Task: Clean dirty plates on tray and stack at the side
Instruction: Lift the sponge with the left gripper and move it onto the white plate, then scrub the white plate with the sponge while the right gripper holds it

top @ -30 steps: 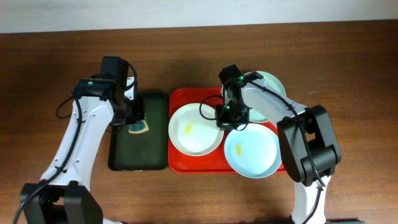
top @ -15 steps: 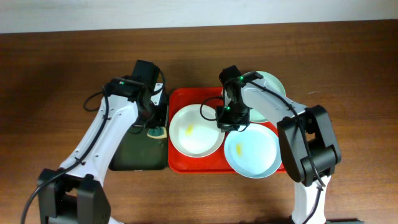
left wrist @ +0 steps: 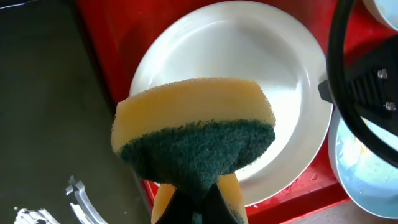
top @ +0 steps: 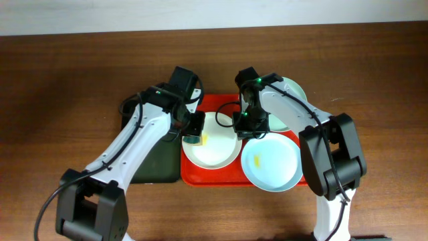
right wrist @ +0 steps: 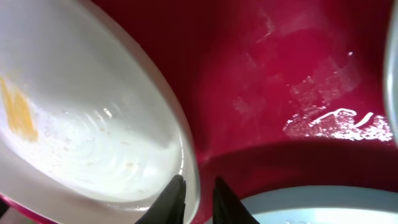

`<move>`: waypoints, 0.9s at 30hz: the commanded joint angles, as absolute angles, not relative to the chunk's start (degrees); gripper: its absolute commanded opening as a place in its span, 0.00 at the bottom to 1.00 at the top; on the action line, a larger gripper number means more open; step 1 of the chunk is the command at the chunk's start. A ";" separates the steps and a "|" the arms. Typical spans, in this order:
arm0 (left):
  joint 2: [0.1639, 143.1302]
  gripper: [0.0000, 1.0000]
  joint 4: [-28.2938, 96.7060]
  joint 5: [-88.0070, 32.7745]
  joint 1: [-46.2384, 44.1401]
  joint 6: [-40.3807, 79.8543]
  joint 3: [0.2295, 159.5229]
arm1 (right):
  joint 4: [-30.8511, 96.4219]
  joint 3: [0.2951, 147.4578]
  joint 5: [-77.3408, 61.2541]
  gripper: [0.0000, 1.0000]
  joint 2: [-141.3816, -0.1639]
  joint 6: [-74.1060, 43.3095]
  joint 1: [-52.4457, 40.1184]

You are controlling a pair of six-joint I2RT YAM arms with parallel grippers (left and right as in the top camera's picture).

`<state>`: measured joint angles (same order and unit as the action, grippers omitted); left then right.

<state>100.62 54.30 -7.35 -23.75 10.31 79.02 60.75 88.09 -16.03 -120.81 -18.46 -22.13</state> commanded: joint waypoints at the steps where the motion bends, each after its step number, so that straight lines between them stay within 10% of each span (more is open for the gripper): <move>1: 101.36 0.00 54.72 -8.38 -24.01 10.87 81.32 | 61.12 89.25 -14.74 0.15 -121.23 -18.28 -22.55; 27: 123.52 0.00 55.77 -16.71 -24.88 10.81 87.24 | 59.94 88.40 -14.74 0.04 -121.25 -18.28 -22.55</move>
